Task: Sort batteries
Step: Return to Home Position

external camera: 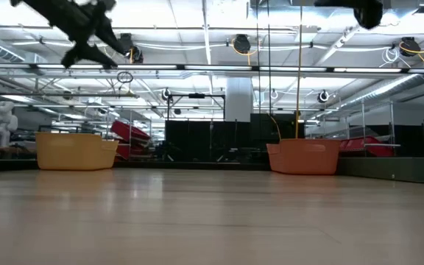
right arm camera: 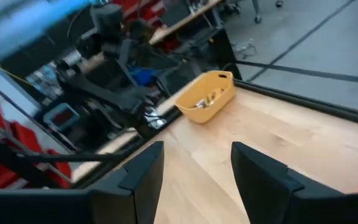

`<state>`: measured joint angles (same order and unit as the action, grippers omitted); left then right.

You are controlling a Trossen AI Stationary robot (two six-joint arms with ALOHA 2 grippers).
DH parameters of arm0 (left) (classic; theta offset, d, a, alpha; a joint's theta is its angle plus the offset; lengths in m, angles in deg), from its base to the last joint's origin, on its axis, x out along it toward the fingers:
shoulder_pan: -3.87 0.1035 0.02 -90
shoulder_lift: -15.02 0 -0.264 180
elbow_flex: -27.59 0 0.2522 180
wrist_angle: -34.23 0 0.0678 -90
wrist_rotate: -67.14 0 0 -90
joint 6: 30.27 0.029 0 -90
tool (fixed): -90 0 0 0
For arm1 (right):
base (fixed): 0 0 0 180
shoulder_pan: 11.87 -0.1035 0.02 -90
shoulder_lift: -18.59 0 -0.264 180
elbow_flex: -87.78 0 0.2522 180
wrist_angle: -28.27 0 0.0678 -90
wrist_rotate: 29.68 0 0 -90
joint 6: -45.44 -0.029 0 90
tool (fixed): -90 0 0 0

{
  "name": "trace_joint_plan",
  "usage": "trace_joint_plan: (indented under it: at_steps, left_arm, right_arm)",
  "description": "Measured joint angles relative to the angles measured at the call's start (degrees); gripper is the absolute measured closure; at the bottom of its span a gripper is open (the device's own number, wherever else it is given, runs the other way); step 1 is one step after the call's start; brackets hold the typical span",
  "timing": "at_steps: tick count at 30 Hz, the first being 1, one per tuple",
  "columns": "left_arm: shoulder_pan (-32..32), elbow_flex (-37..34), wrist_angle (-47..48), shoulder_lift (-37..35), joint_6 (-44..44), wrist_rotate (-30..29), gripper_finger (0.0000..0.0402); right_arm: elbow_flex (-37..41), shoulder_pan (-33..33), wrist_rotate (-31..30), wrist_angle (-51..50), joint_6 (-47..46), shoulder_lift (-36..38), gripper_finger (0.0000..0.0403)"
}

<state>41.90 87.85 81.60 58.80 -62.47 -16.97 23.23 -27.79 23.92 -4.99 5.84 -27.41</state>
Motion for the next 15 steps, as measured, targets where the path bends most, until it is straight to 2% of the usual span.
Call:
trace_joint_plan:
  at_steps: [4,8,12,15]
  left_arm:
    - [-5.89,0.0,-0.18,-6.78,-4.13,-4.94,0.0225]
    - [-14.56,0.0,-0.21,-11.63,-5.88,-14.18,0.0229]
    - [-22.76,-0.01,-0.36,-12.73,-6.08,-22.66,0.0229]
    - [-28.49,-2.14,-6.99,-11.99,-6.09,-23.64,0.0229]
  right_arm:
    - [7.96,1.88,3.13,5.94,-1.13,7.9,0.0239]
    - [14.32,4.81,6.24,7.99,-2.81,13.92,0.0265]
    - [21.44,7.87,10.6,14.16,-2.1,19.75,0.0293]
    - [26.82,10.36,13.04,18.52,-2.89,24.0,0.0314]
